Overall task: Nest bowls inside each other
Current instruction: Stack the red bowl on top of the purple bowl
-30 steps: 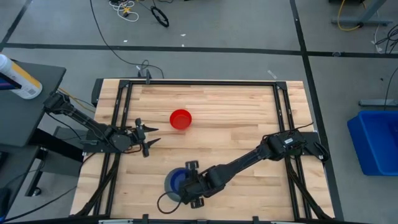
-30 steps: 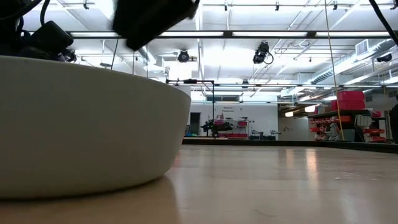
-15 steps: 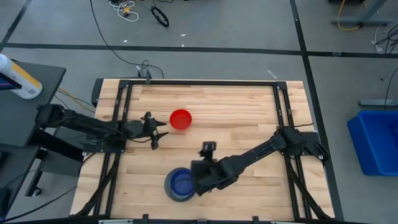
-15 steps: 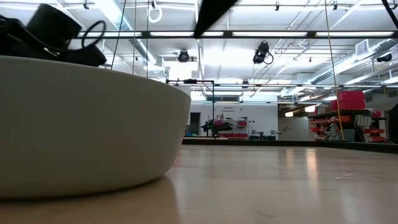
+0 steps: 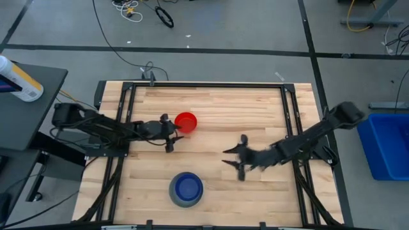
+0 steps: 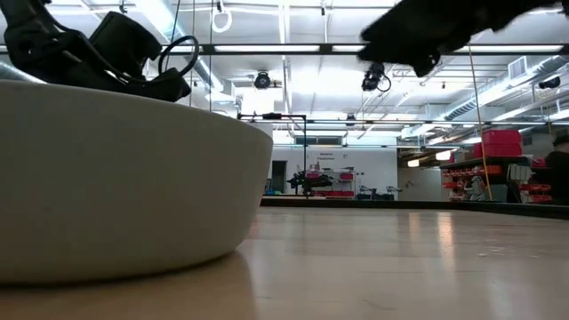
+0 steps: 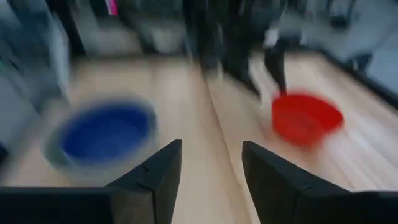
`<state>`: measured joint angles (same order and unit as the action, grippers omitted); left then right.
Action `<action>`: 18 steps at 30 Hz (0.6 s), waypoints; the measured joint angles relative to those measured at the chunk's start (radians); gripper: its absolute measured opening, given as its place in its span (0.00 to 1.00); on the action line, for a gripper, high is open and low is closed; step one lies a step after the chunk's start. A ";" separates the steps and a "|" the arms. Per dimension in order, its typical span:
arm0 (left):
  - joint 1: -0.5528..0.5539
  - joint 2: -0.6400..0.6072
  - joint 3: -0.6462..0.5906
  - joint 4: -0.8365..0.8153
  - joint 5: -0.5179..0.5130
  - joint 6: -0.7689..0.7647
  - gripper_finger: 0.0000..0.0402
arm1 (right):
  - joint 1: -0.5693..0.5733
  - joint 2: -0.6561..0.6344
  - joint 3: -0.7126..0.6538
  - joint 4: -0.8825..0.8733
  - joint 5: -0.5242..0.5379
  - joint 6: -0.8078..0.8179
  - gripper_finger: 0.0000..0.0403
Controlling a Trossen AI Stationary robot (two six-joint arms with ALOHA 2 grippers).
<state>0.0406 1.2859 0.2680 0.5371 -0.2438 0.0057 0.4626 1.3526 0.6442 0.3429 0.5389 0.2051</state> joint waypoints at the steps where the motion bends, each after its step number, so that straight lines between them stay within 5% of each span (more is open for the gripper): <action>1: 0.001 0.009 0.005 0.002 -0.003 0.000 0.56 | 0.000 -0.037 -0.075 0.132 -0.006 -0.005 0.43; 6: 0.006 0.010 0.015 0.003 -0.006 0.004 0.56 | 0.030 -0.138 -0.352 0.705 -0.034 -0.013 0.40; 12: 0.006 0.008 0.014 0.008 -0.012 0.012 0.56 | 0.053 -0.165 -0.552 0.861 -0.170 0.224 0.38; 18: 0.005 0.008 0.013 0.001 -0.014 0.011 0.56 | 0.073 -0.198 -0.635 0.970 -0.437 -0.151 0.39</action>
<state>0.0461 1.2938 0.2813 0.5382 -0.2575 0.0165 0.5359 1.1546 0.0089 1.3126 0.1024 0.0539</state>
